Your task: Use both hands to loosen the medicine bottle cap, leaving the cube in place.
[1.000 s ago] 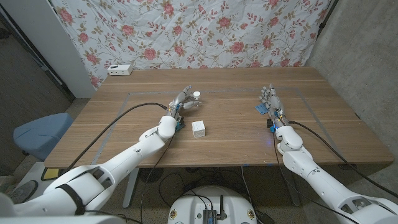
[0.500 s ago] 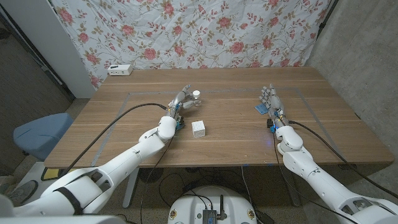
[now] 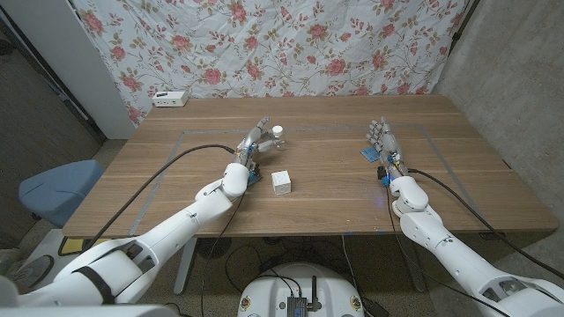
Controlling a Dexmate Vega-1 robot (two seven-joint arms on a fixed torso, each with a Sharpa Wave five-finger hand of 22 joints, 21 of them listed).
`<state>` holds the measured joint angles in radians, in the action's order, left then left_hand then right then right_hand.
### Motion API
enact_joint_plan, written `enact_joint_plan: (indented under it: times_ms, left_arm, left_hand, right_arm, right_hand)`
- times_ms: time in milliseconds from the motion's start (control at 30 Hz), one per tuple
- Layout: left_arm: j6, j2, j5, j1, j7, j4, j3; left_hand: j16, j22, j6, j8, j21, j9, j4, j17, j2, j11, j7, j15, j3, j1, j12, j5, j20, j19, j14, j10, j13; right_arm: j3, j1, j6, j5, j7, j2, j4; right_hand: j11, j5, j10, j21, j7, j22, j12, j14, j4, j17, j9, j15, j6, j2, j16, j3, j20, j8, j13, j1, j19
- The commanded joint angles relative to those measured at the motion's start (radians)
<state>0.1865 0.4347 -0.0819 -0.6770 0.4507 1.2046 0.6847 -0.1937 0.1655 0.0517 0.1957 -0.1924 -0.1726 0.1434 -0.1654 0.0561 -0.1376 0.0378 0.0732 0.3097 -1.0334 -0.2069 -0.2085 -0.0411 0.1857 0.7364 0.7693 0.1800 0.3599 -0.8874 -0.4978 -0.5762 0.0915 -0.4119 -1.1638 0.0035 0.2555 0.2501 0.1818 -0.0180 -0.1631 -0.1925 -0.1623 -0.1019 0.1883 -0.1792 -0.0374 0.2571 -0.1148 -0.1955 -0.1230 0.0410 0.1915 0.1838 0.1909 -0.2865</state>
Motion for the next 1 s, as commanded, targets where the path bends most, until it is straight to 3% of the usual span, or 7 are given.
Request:
enact_joint_plan:
  times_ms: [33,1000]
  left_arm:
    - [0.014,0.003,-0.006,0.002,-0.006,0.013,-0.004]
    - [0.024,-0.026,0.016,0.015,-0.037,0.018,-0.004]
  left_hand:
    - [-0.004,0.001,0.004,-0.003,0.001,-0.001,0.002,-0.001,-0.005,0.001,0.0,0.136,-0.005,-0.011,0.002,0.005,-0.154,0.01,0.012,0.007,0.001]
    - [0.01,0.002,0.017,-0.004,0.002,-0.002,-0.007,0.004,-0.014,-0.002,0.004,0.129,-0.003,-0.003,0.005,0.009,-0.151,0.019,0.03,0.02,0.002]
  right_arm:
    - [0.007,0.0,0.023,0.014,0.012,-0.01,-0.027]
    - [0.036,-0.015,0.148,0.085,0.068,-0.077,-0.168]
  right_hand:
    - [-0.002,0.006,0.0,0.005,-0.001,-0.002,0.001,0.006,0.001,0.003,-0.002,-0.019,0.006,-0.001,0.0,-0.003,0.075,0.0,0.002,-0.003,-0.007]
    - [0.001,0.006,-0.006,0.004,-0.004,-0.002,0.003,0.012,0.001,0.003,-0.002,-0.018,0.001,-0.003,0.002,-0.005,0.074,-0.003,0.002,-0.004,-0.006]
